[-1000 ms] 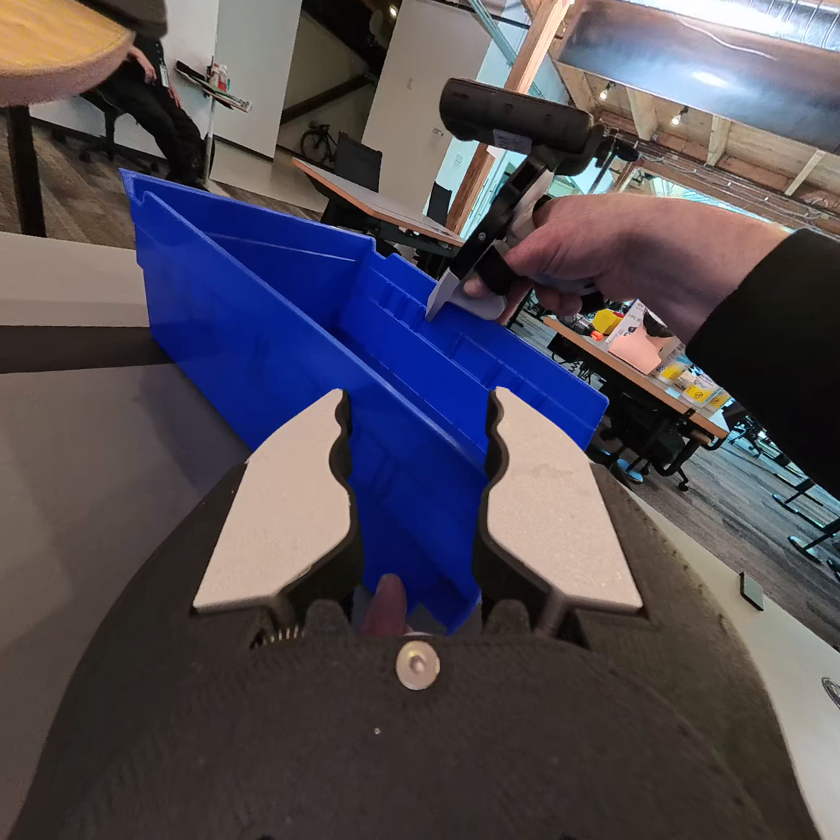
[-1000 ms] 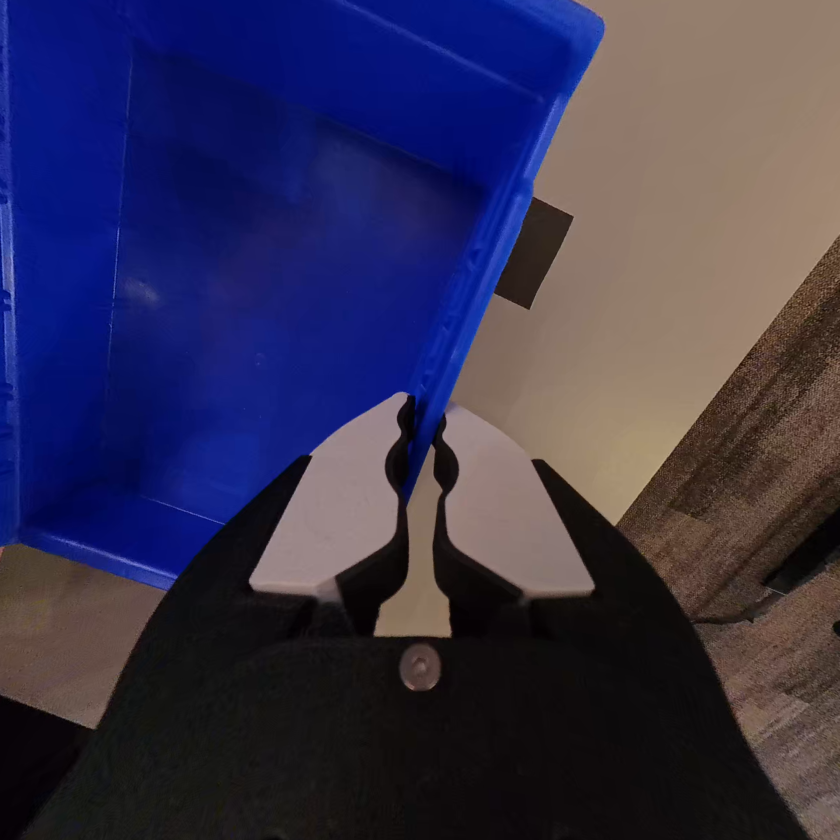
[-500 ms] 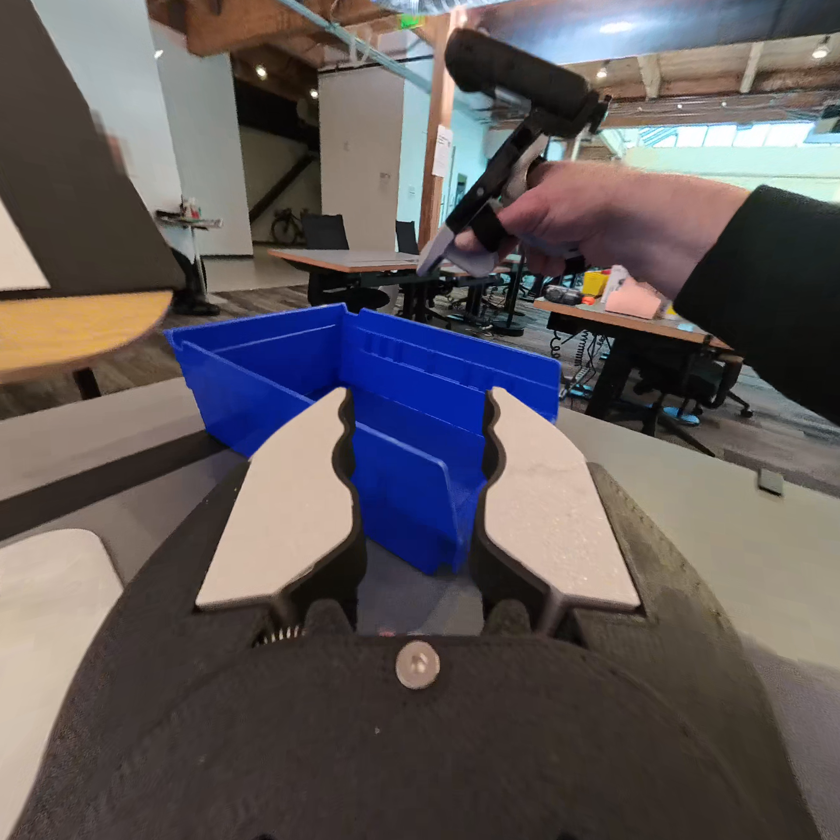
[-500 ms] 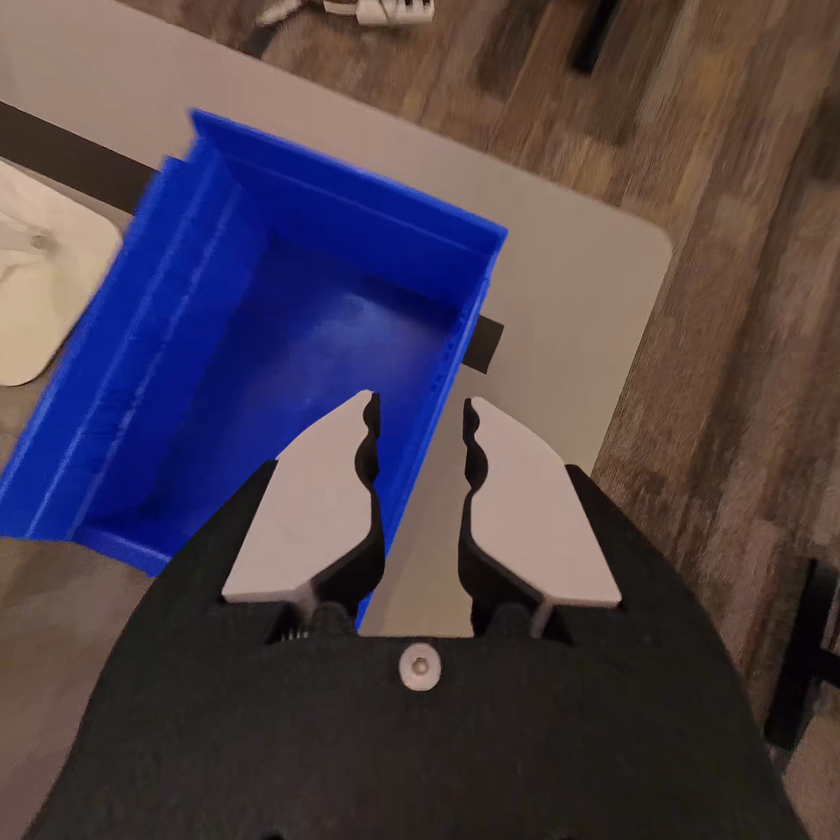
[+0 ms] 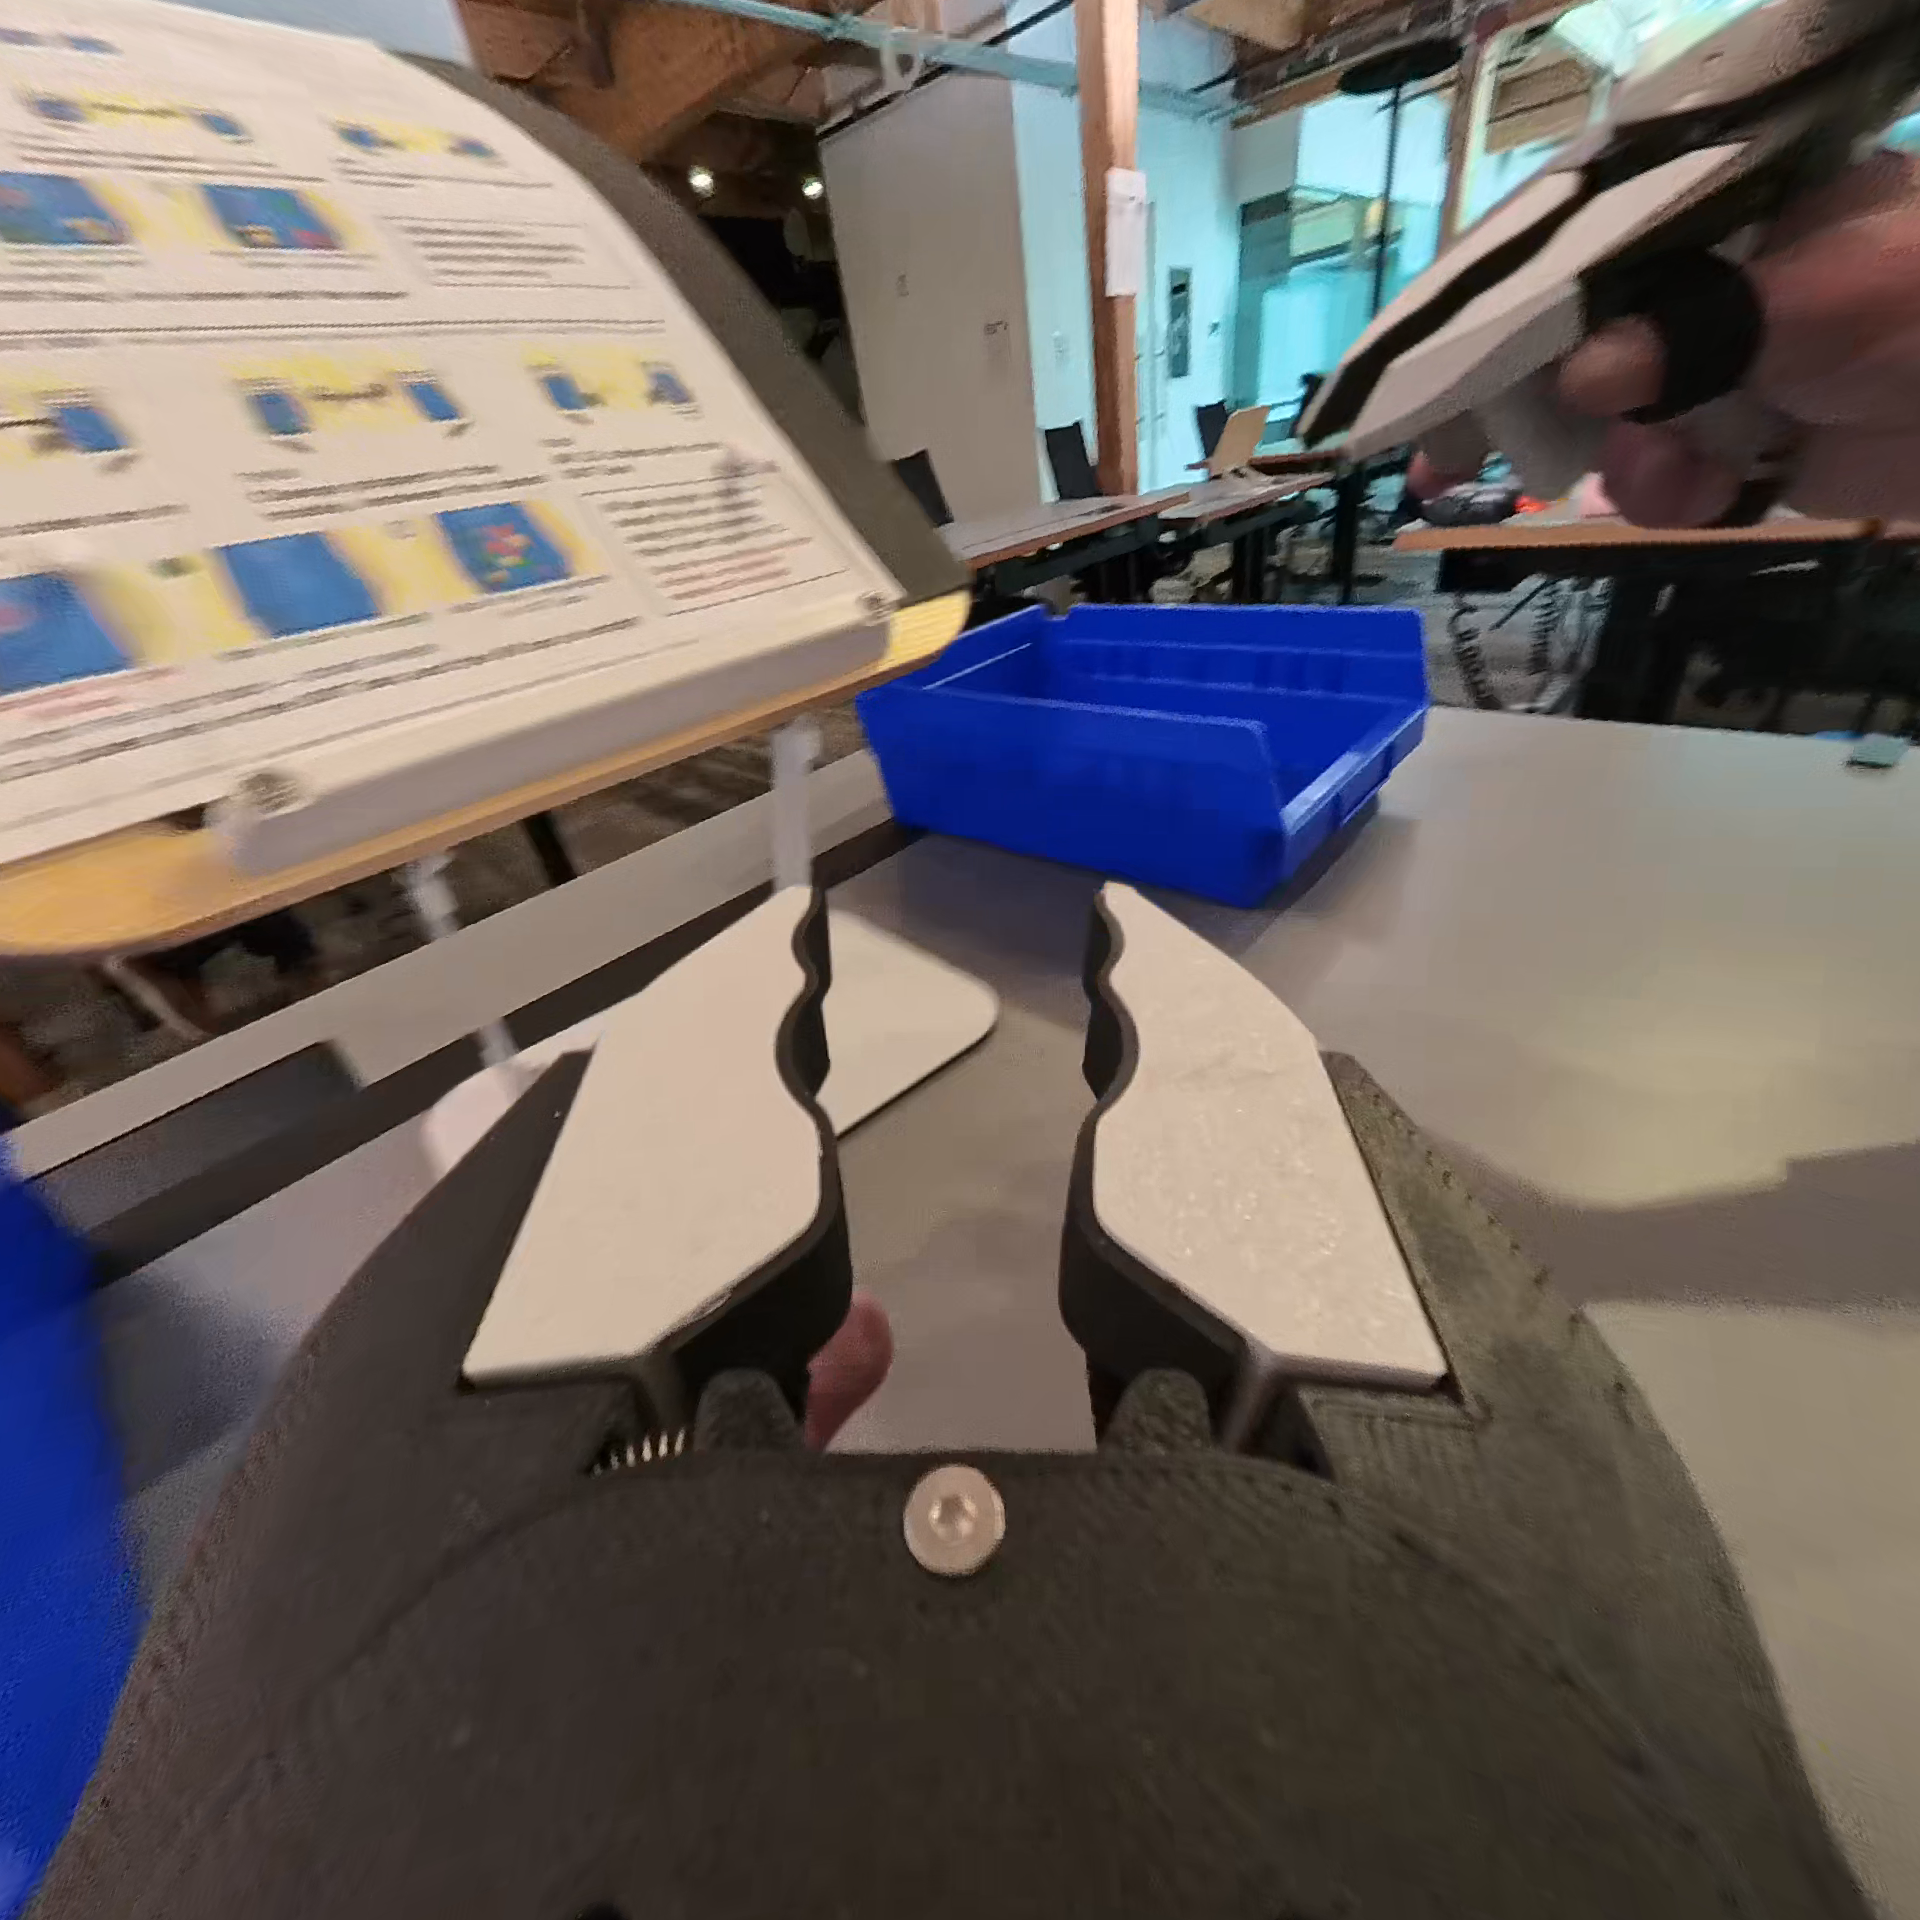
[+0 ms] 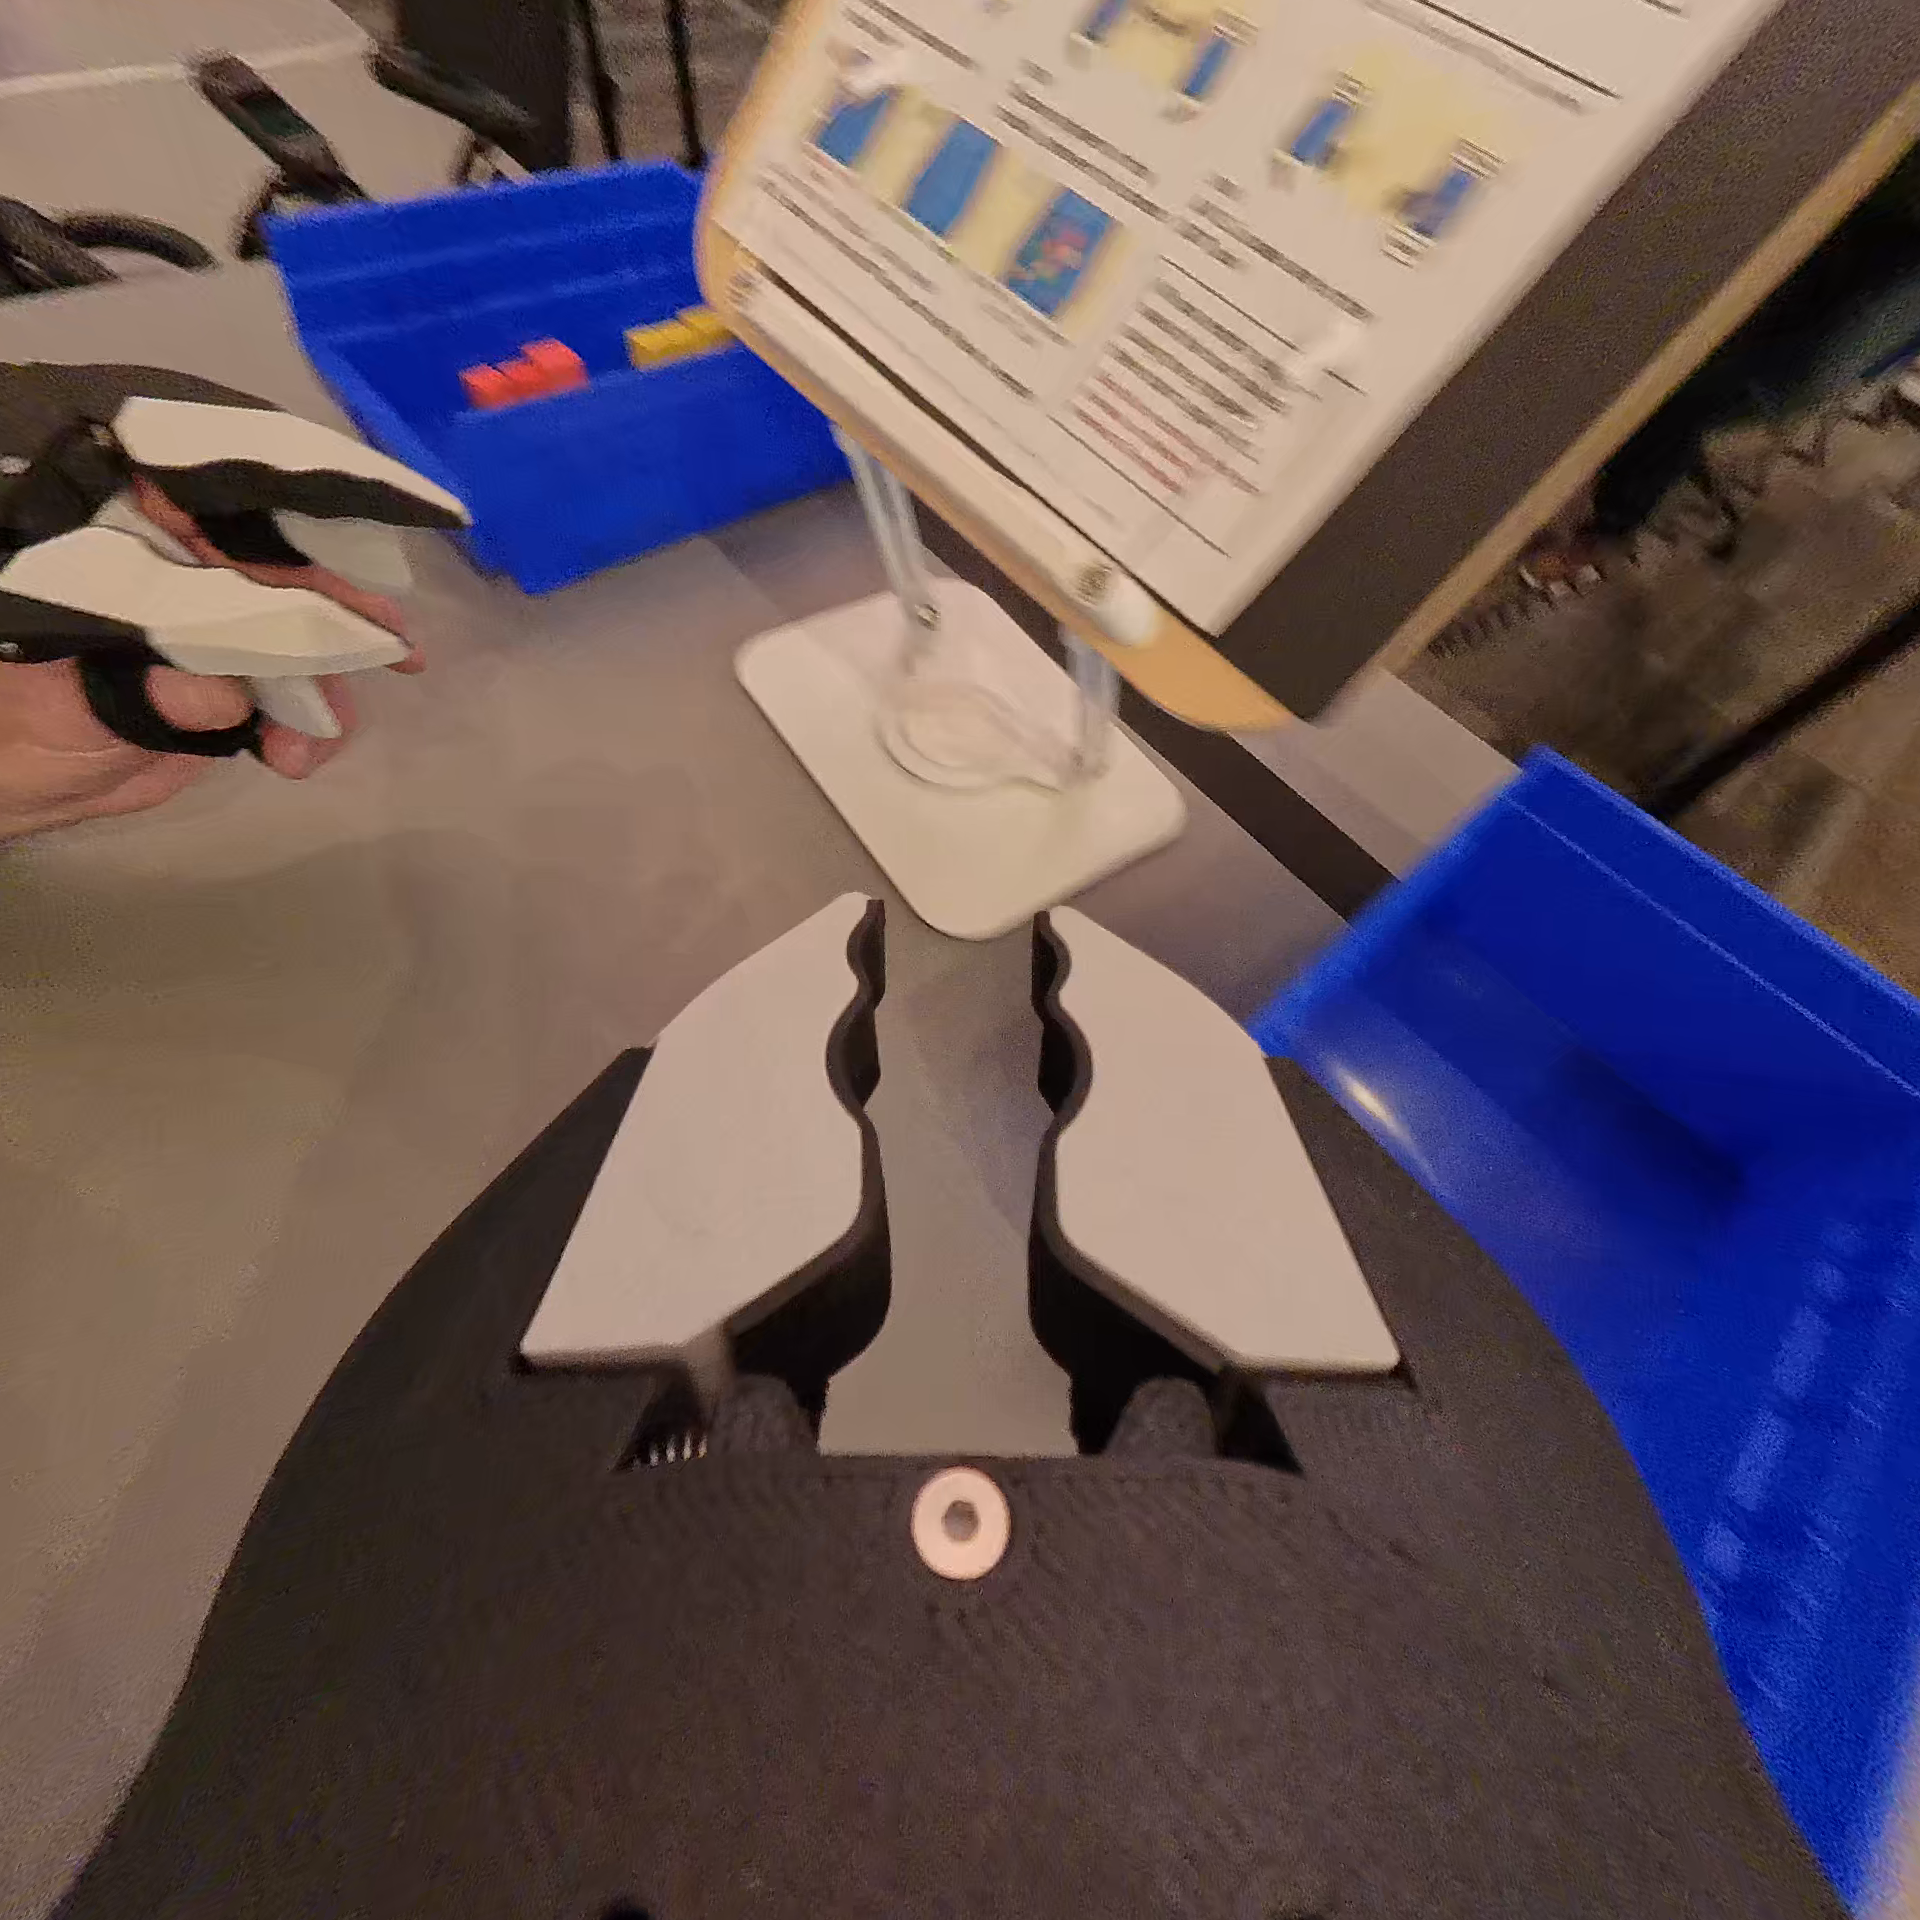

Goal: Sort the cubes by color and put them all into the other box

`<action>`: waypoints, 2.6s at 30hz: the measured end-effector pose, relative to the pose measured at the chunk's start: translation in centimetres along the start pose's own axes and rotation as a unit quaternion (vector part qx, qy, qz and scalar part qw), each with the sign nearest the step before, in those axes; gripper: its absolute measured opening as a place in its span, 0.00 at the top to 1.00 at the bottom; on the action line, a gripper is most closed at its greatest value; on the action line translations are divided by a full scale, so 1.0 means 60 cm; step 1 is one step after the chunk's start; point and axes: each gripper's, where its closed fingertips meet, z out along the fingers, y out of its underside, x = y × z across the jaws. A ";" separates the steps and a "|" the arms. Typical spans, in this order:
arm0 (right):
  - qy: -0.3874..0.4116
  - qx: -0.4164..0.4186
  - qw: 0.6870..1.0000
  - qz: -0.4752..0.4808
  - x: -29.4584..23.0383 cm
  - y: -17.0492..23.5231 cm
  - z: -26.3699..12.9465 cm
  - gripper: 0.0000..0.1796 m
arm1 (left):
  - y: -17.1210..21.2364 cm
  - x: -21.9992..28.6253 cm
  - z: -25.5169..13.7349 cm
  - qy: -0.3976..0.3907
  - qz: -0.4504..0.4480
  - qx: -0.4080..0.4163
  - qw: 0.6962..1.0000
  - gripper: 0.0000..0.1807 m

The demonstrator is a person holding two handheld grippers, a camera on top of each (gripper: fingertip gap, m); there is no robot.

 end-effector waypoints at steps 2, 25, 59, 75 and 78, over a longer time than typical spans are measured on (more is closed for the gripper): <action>-0.029 0.022 0.999 -0.012 -0.059 -0.009 0.037 0.87 | 0.008 -0.035 -0.047 -0.027 0.010 -0.012 1.000 0.74; -0.096 0.046 0.979 -0.177 -0.250 0.088 0.281 0.97 | 0.112 -0.310 -0.324 -0.261 0.082 -0.143 0.951 0.88; -0.156 0.016 0.975 -0.155 -0.268 0.118 0.287 0.96 | 0.280 -0.579 -0.241 0.189 0.315 -0.696 0.618 0.75; -0.167 0.012 0.974 -0.150 -0.273 0.121 0.287 0.96 | 0.304 -0.595 -0.241 0.216 0.273 -0.738 0.579 0.76; -0.169 0.012 0.974 -0.150 -0.274 0.121 0.288 0.96 | 0.306 -0.594 -0.240 0.218 0.267 -0.741 0.576 0.80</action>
